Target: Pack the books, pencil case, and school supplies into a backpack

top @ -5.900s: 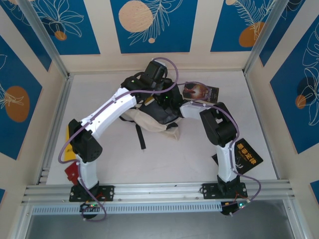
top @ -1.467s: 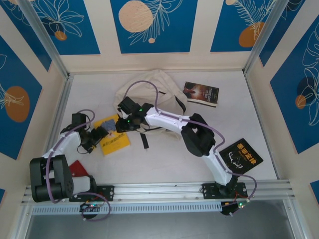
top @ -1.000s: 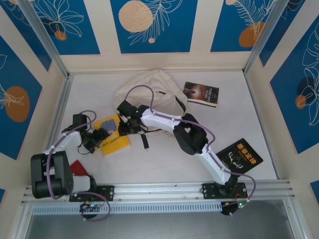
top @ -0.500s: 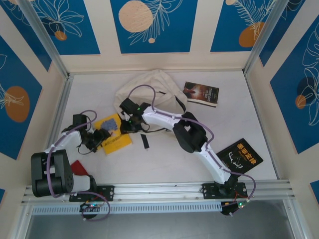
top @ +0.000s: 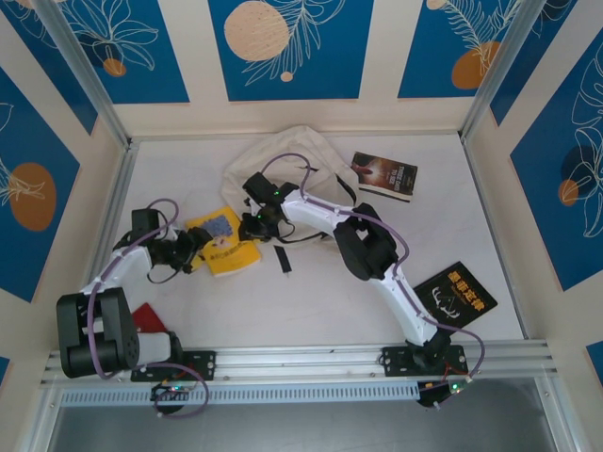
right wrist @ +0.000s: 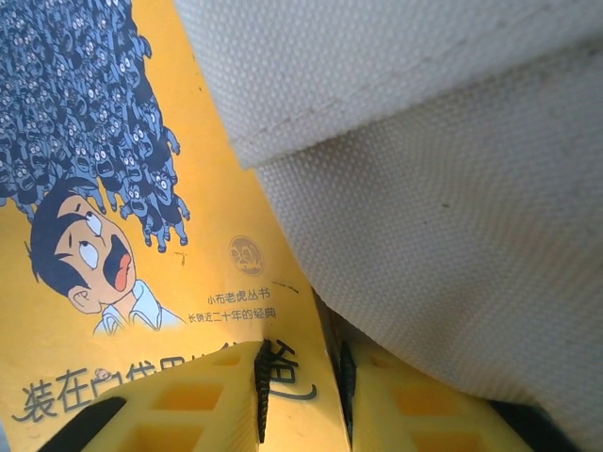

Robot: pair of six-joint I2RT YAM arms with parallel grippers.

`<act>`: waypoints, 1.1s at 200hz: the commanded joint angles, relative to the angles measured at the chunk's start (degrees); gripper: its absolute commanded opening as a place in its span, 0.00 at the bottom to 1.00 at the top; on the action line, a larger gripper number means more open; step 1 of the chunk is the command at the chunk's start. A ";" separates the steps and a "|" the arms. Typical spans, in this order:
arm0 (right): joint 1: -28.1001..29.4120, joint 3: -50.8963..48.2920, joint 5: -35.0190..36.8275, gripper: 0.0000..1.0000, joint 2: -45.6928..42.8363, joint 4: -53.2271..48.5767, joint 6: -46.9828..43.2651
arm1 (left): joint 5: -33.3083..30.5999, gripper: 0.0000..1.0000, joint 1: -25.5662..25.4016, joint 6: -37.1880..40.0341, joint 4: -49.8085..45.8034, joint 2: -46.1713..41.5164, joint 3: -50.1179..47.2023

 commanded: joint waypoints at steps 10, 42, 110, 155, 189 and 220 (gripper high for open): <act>1.33 -1.38 -5.40 0.29 1.50 -0.23 1.78 | 8.98 0.64 -0.23 -6.03 10.06 1.49 0.10; 1.27 -1.87 -4.42 0.29 1.54 -0.30 1.98 | 2.52 0.64 -0.32 -3.14 4.43 1.72 1.05; 2.09 -0.90 3.74 0.21 0.89 -3.56 -1.49 | -17.21 0.78 -0.24 5.68 -5.75 1.75 2.28; 2.14 -1.25 3.94 0.20 1.59 -3.93 -1.49 | -13.69 0.78 -0.36 6.65 -2.94 6.77 0.92; 2.14 -1.34 3.31 0.19 1.77 -3.92 -1.34 | -9.31 0.78 -0.56 6.75 -0.89 9.87 1.37; 2.18 -1.47 2.76 0.19 1.95 -3.68 -0.83 | -6.69 0.75 -1.06 6.70 0.74 10.60 1.47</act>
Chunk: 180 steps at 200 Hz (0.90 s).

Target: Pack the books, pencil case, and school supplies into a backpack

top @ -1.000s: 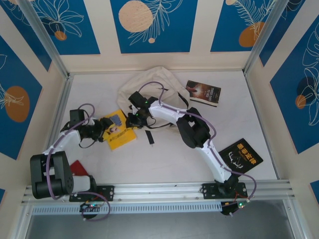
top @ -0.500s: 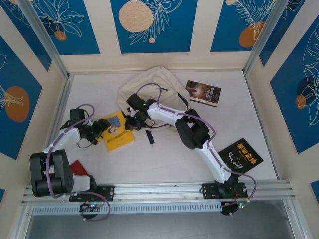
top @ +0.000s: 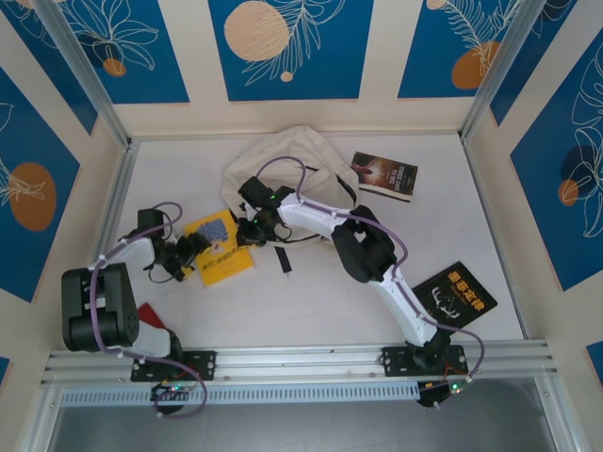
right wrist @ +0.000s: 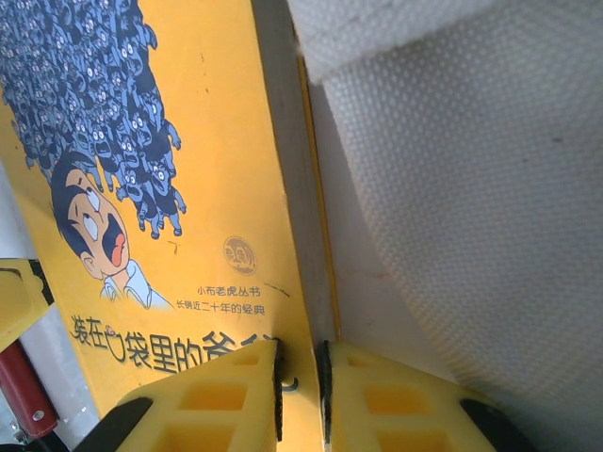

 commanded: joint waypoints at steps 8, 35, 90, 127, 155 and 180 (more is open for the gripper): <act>0.56 -1.17 2.41 0.19 2.06 -3.37 0.02 | 6.53 0.72 -1.14 1.47 3.68 2.21 -0.15; 0.57 -1.35 2.05 0.19 2.17 -3.24 0.29 | 8.39 0.65 -2.23 1.55 4.20 2.26 0.24; 0.50 -1.89 0.43 0.18 2.17 -2.57 0.79 | 13.46 0.69 -4.90 2.41 5.85 2.43 1.64; -0.26 -2.36 -2.84 0.18 1.46 -1.65 1.65 | 17.32 0.67 -5.38 0.17 9.54 -0.49 0.95; -1.09 -3.32 -4.78 0.20 0.71 -0.25 2.48 | 20.93 0.64 -5.37 -3.24 13.11 -4.23 -0.01; -1.53 -3.71 -5.76 0.21 0.68 0.05 2.96 | 23.02 0.64 -5.44 -5.70 15.17 -5.75 -0.63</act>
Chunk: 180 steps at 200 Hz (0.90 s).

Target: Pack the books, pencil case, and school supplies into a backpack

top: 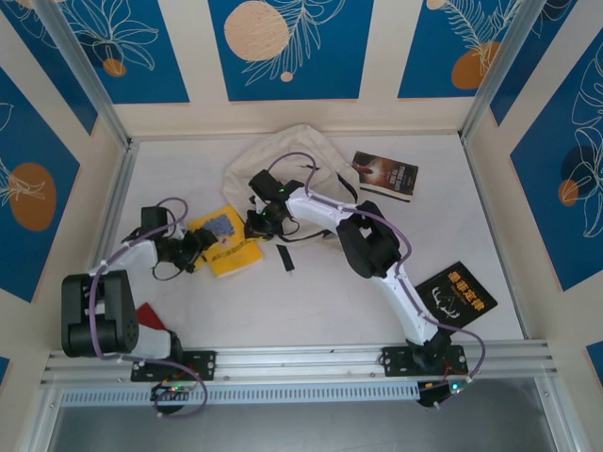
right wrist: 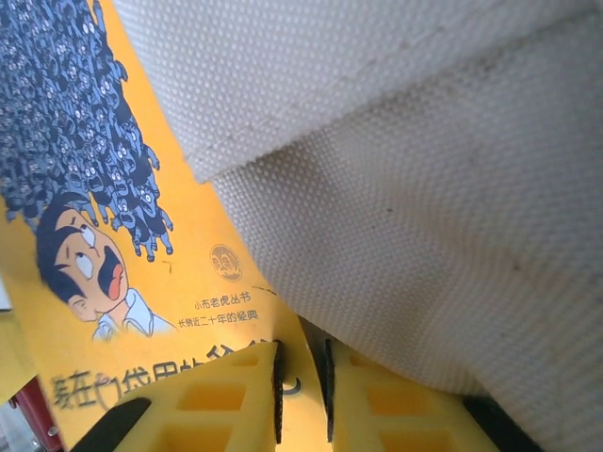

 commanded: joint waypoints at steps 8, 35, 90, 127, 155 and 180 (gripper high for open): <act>1.89 -2.75 -4.22 0.21 1.13 -0.51 1.88 | 14.11 0.64 -2.66 -4.18 10.26 -2.63 -0.07; 1.73 -3.17 -4.26 0.21 1.10 -0.31 2.16 | 14.32 0.64 -2.86 -7.45 12.24 -1.97 -0.79; 1.39 -3.69 -3.65 0.21 0.47 -0.27 2.33 | 5.67 0.51 -2.86 -1.49 1.74 -1.38 2.25; 0.82 -3.77 -4.17 0.29 -1.91 -0.27 2.01 | 1.12 0.27 -2.86 1.06 -2.55 -1.71 3.35; 0.10 -5.99 -5.54 0.44 -7.39 1.75 2.31 | -3.96 0.12 -2.86 2.77 -6.70 -4.10 5.16; -1.18 -11.52 -7.51 0.60 -15.14 6.89 3.98 | -6.74 0.09 -2.87 3.16 -9.61 -7.93 7.04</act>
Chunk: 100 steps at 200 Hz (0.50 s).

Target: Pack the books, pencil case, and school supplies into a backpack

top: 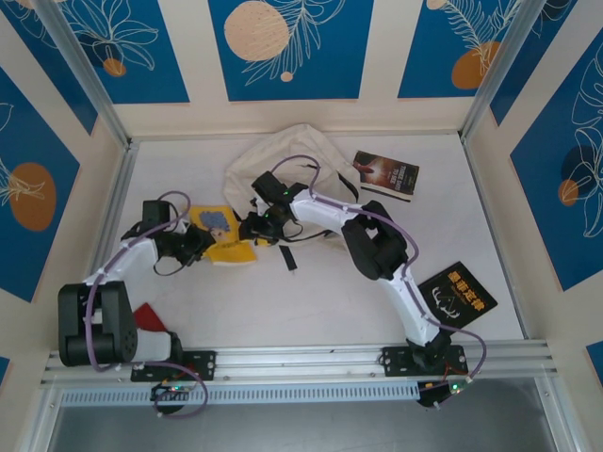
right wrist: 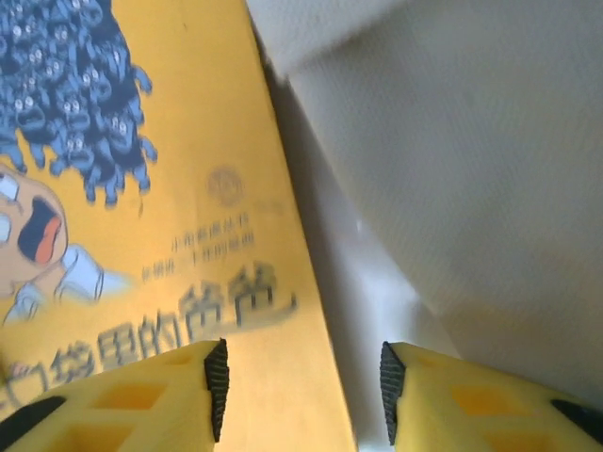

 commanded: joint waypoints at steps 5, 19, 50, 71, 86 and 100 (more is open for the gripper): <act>-1.22 -5.38 -3.54 0.63 -10.66 3.94 1.85 | -4.19 0.09 -0.50 2.16 -4.66 -5.46 3.88; -2.24 -9.55 -4.47 0.69 -15.37 7.64 3.58 | -4.22 0.09 -0.50 1.65 -5.61 -8.22 5.09; -4.53 -20.82 -6.05 0.81 -26.20 17.61 9.11 | -2.98 0.08 -0.52 -2.25 -4.67 -15.10 7.27; -5.64 -28.02 -7.48 0.86 -32.35 26.11 14.32 | -1.87 0.09 -0.65 -8.02 0.03 -18.47 7.94; -6.18 -32.25 -9.04 0.88 -35.62 31.96 18.80 | -1.87 0.09 -0.94 -13.40 4.44 -20.08 8.14; -6.50 -34.98 -10.68 0.90 -37.54 38.05 24.21 | -2.65 0.09 -1.50 -18.47 8.61 -21.11 8.14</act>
